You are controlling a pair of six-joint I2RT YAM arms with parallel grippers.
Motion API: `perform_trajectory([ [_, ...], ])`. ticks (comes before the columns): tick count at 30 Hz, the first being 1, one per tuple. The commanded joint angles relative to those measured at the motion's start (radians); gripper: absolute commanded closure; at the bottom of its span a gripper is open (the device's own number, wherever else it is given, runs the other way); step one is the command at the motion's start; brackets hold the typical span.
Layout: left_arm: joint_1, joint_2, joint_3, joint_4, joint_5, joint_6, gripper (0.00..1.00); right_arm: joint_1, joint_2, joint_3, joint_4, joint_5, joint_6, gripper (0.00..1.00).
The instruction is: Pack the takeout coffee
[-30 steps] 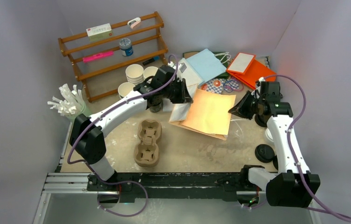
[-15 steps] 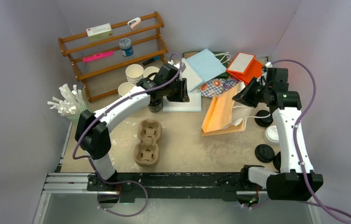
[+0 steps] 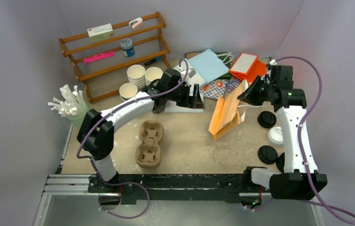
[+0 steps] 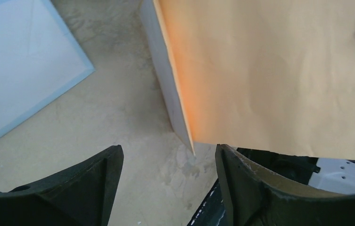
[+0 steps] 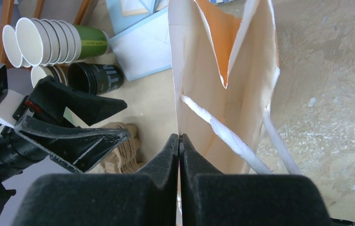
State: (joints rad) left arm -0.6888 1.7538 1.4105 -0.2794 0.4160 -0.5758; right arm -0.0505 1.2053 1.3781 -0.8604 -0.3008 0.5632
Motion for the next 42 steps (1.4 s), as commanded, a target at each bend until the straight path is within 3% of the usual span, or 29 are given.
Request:
perform_trajectory([
  [1, -0.013, 0.034, 0.028, 0.147, 0.139, -0.029, 0.27, 0.008, -0.009, 0.016, -0.018, -0.016, -0.019, 1.0],
  [10, -0.02, 0.162, 0.028, 0.251, 0.184, -0.078, 0.35, 0.008, -0.02, -0.005, -0.008, -0.041, -0.004, 1.0],
  [19, -0.042, 0.254, 0.07, 0.32, 0.246, -0.102, 0.36, 0.008, -0.018, -0.018, -0.006, -0.052, 0.003, 1.0],
  [23, -0.049, 0.296, 0.091, 0.326, 0.265, -0.11, 0.51, 0.008, -0.02, -0.014, -0.005, -0.051, 0.004, 1.0],
  [29, -0.052, 0.34, 0.121, 0.3, 0.264, -0.104, 0.53, 0.008, -0.021, -0.016, 0.002, -0.063, 0.012, 1.0],
  [31, -0.053, 0.351, 0.124, 0.298, 0.269, -0.103, 0.59, 0.008, -0.022, -0.016, 0.0, -0.061, 0.021, 1.0],
  [37, -0.027, 0.352, 0.085, 0.259, 0.273, -0.083, 0.95, 0.008, -0.012, 0.057, -0.064, -0.037, 0.011, 1.0],
  [39, -0.003, 0.341, 0.034, 0.341, 0.305, -0.098, 1.0, 0.007, -0.003, 0.111, -0.089, -0.019, -0.005, 1.0],
  [42, 0.018, 0.322, -0.021, 0.356, 0.309, -0.071, 1.0, 0.006, 0.011, 0.199, -0.129, 0.003, -0.018, 1.0],
])
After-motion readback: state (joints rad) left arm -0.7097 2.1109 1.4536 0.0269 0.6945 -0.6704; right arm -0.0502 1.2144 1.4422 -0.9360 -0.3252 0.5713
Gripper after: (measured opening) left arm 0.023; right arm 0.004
